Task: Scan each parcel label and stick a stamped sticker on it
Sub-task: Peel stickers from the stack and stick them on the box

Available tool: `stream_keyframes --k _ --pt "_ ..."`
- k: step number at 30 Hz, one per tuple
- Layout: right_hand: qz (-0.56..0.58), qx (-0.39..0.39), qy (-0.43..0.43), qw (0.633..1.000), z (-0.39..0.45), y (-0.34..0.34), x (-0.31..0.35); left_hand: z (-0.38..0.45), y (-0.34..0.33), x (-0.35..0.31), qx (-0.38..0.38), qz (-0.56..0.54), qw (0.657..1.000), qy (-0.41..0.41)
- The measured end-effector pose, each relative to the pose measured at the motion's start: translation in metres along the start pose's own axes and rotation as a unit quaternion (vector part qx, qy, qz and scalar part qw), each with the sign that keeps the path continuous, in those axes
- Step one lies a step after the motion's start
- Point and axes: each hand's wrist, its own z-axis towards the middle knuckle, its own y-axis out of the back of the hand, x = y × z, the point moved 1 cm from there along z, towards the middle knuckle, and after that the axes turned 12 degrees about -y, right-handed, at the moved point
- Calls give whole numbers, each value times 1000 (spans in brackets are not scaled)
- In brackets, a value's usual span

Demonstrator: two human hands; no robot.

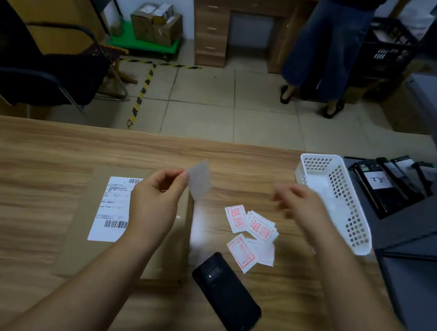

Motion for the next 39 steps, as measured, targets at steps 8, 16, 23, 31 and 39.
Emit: stream_keyframes --k 8,16,23,31,39 --pt "208 244 -55 946 -49 -143 33 -13 29 32 113 294 895 -315" --pt "188 298 -141 925 -55 -177 20 -13 93 44 23 -35 992 122" --pt "122 72 -64 988 -25 -203 12 13 111 65 7 52 990 131" --pt "72 109 -91 987 -15 -224 11 37 127 76 96 -5 986 135" --pt "70 14 -54 996 4 -209 18 44 137 106 62 12 988 141"
